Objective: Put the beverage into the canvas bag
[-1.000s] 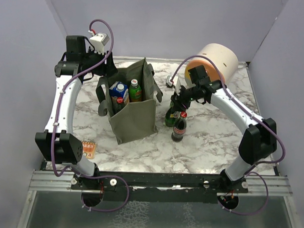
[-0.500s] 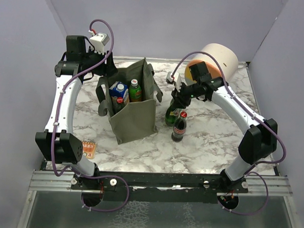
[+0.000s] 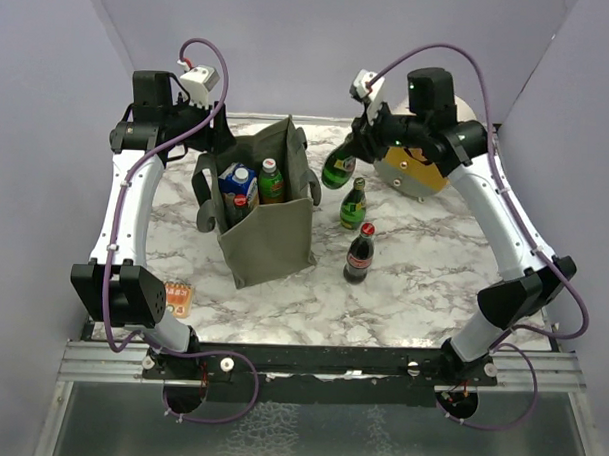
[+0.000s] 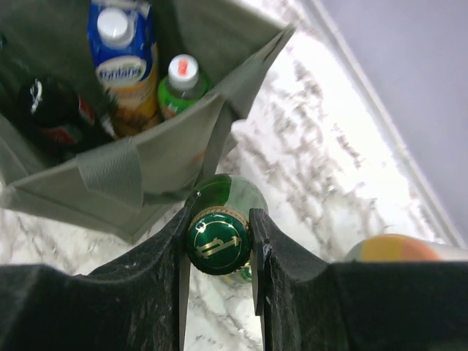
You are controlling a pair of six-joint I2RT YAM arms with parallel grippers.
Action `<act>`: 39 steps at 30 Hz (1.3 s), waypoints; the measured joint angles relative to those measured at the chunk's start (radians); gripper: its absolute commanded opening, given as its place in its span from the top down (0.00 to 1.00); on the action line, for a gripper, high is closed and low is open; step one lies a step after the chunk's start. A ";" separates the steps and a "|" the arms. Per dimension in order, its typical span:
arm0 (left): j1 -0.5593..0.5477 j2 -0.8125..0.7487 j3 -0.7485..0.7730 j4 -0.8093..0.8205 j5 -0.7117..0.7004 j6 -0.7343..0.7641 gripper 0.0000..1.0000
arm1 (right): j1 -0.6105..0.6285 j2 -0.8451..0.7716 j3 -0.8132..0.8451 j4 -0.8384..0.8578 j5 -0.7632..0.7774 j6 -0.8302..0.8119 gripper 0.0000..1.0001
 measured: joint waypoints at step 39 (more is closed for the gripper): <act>0.000 0.000 0.000 0.000 -0.001 0.031 0.41 | 0.327 0.206 0.500 0.142 -0.031 0.155 0.99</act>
